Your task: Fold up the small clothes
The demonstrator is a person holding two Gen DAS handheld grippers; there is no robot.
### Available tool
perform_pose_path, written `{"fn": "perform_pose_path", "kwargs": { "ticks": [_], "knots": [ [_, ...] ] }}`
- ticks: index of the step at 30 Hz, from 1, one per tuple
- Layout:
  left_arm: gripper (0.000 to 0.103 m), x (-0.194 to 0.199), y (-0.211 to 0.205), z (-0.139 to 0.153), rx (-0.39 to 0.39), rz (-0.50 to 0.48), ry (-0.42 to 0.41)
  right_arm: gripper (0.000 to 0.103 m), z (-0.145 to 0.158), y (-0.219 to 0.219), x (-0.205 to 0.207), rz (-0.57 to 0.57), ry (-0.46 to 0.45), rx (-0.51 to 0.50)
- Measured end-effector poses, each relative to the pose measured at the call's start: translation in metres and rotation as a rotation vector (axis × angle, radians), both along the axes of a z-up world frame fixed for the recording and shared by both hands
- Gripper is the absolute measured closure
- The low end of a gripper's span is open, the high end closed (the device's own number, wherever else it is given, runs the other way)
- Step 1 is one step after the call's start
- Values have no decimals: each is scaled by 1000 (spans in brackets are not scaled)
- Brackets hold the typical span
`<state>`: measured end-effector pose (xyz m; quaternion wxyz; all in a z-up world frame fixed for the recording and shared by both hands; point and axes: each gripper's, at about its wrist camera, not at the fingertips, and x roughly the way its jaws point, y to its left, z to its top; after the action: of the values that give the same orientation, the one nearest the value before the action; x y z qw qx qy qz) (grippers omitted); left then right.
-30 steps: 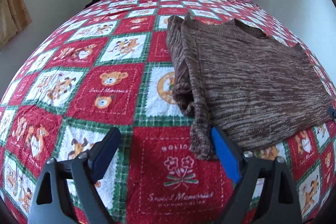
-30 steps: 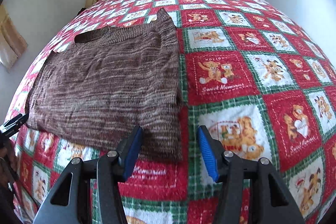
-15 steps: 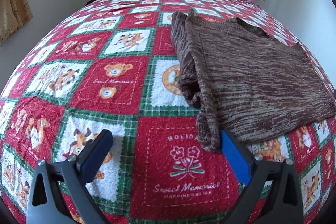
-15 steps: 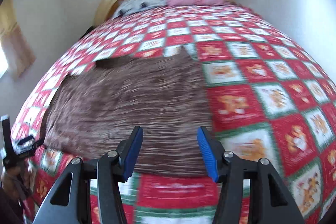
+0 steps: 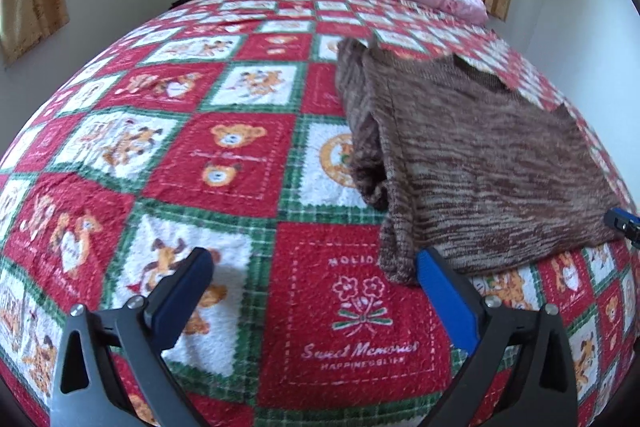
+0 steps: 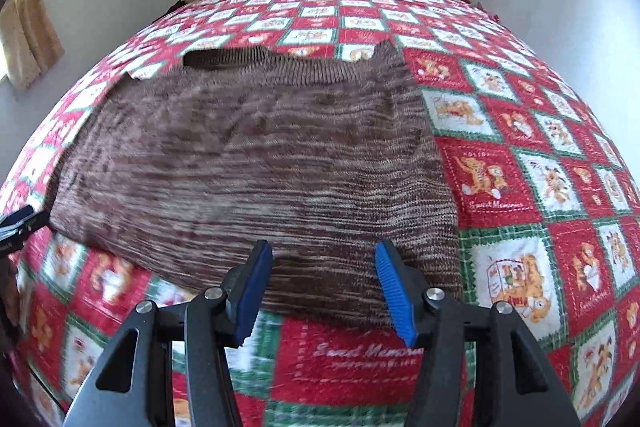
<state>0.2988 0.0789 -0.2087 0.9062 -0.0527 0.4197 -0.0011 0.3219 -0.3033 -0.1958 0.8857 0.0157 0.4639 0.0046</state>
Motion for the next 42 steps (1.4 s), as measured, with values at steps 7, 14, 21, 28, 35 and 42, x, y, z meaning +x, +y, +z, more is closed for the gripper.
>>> {"fn": "perform_pose_path", "kwargs": {
  "ticks": [7, 14, 21, 28, 35, 42],
  "knots": [
    [0, -20, 41, 5, -123, 128, -37, 48, 26, 77, -7, 163, -85, -51],
    [0, -25, 80, 4, -216, 175, -32, 48, 27, 195, -18, 429, -150, -169],
    [0, -27, 96, 0, -290, 178, -67, 48, 6, 292, -37, 619, -236, -367],
    [0, -27, 103, -2, -348, 161, -86, 48, -24, 331, -25, 637, -245, -515],
    [0, -6, 108, 13, -360, 80, -83, 89, -32, 334, -23, 650, -252, -503],
    [0, 56, 90, 37, -353, -95, -85, 92, -28, 318, -11, 622, -222, -365]
  ]
}}
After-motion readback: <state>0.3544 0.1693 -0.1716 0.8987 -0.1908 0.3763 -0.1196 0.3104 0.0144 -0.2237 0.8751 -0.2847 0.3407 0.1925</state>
